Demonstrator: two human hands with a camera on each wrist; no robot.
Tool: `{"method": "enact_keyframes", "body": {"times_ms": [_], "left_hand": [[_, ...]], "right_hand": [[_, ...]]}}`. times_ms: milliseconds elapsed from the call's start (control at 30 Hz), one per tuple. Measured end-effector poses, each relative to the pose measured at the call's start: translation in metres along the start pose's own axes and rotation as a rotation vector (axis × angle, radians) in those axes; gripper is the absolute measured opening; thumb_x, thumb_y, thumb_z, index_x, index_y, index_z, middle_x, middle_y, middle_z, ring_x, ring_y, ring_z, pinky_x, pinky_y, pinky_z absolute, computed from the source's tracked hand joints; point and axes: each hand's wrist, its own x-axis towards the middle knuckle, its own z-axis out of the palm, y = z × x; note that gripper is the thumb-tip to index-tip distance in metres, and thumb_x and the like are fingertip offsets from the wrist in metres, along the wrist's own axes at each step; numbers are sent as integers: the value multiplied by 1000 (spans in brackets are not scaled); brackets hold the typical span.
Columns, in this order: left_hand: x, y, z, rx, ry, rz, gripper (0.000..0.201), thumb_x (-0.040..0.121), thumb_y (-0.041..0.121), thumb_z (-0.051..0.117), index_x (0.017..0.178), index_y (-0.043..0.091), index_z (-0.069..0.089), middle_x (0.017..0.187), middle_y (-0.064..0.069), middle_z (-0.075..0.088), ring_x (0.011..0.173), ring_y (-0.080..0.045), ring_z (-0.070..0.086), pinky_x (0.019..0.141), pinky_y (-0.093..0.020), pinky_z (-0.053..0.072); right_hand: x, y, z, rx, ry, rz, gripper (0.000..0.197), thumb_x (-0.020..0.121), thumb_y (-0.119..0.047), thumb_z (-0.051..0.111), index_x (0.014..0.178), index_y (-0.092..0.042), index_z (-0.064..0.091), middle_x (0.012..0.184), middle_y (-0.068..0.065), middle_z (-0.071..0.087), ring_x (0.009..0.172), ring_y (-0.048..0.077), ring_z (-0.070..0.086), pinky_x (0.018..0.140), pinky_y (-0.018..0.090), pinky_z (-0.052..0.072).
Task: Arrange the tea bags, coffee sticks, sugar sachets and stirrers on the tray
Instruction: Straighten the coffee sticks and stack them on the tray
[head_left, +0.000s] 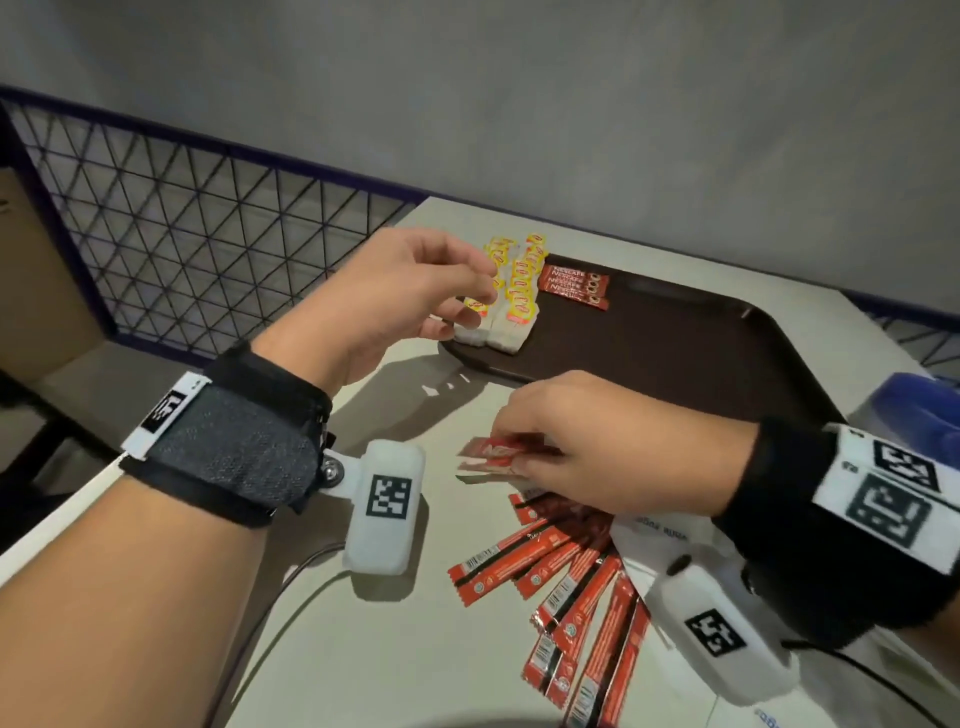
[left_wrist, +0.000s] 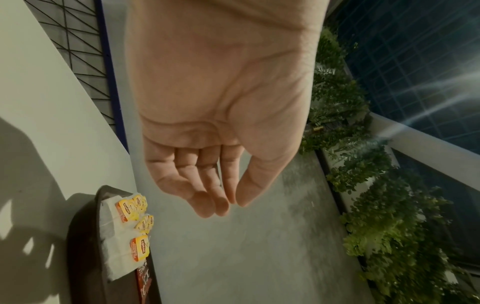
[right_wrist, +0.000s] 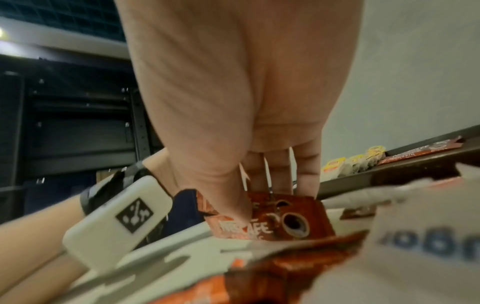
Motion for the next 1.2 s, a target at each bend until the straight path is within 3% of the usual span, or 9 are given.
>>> {"method": "enact_keyframes", "body": {"times_ms": [100, 200, 367, 467, 600, 700, 933, 1100, 1200], "left_hand": [[-3, 3, 4, 52, -19, 43, 8, 92, 13, 72, 100, 11, 73, 88, -1, 78, 69, -14, 67, 64, -26, 49], [-10, 10, 16, 39, -108, 77, 24, 90, 29, 73, 101, 7, 72, 83, 2, 76, 67, -10, 64, 66, -30, 47], [-20, 28, 51, 34, -291, 84, 35, 78, 43, 73, 96, 13, 73, 72, 2, 72, 62, -9, 63, 66, -30, 53], [-16, 31, 69, 88, -305, 82, 27, 75, 38, 78, 88, 14, 74, 71, -5, 71, 64, -15, 64, 75, -43, 58], [-14, 26, 80, -10, -290, 69, 21, 76, 27, 79, 88, 10, 74, 80, -12, 75, 65, -15, 66, 69, -32, 58], [-17, 16, 84, -79, -213, 68, 24, 77, 22, 79, 92, 3, 73, 84, -16, 76, 65, -17, 68, 70, -33, 61], [-30, 11, 91, -146, -138, 85, 25, 75, 22, 79, 93, 6, 73, 82, -12, 76, 67, -19, 72, 63, -22, 56], [-31, 10, 91, -143, -132, 100, 23, 83, 27, 73, 94, 7, 75, 85, -11, 78, 69, -19, 72, 63, -26, 57], [-29, 9, 91, -176, -90, 101, 20, 82, 28, 73, 91, 10, 76, 88, -10, 79, 70, -18, 72, 64, -29, 57]], "right_hand": [[-14, 7, -13, 397, 193, 72, 8, 98, -26, 65, 100, -26, 73, 92, -7, 72, 84, 11, 68, 78, 39, 58], [-30, 18, -21, 905, 446, 120, 20, 94, -10, 70, 110, -21, 75, 97, 3, 77, 89, 23, 75, 78, 40, 62], [-49, 35, -15, 1265, 655, 187, 42, 88, -3, 72, 126, -17, 65, 91, 12, 78, 82, 23, 76, 72, 32, 57], [-57, 40, -13, 1316, 664, 199, 42, 88, -2, 72, 126, -19, 64, 90, 13, 78, 81, 26, 76, 68, 33, 59], [-67, 45, -7, 1390, 719, 235, 39, 88, -9, 73, 125, -15, 64, 92, 15, 78, 84, 30, 76, 70, 36, 61], [-70, 47, -1, 1389, 735, 226, 42, 83, -13, 76, 123, -14, 64, 97, 13, 78, 92, 31, 76, 78, 40, 61], [-70, 46, 5, 1219, 876, 253, 30, 88, 1, 73, 108, -20, 72, 95, 3, 77, 82, 16, 77, 61, 24, 58], [-71, 48, 7, 1194, 889, 258, 28, 86, -3, 76, 104, -23, 74, 97, -2, 77, 87, 13, 76, 62, 25, 60], [-71, 49, 5, 1271, 945, 240, 26, 86, -4, 73, 106, -21, 71, 94, -1, 79, 78, 12, 76, 57, 19, 56]]}}
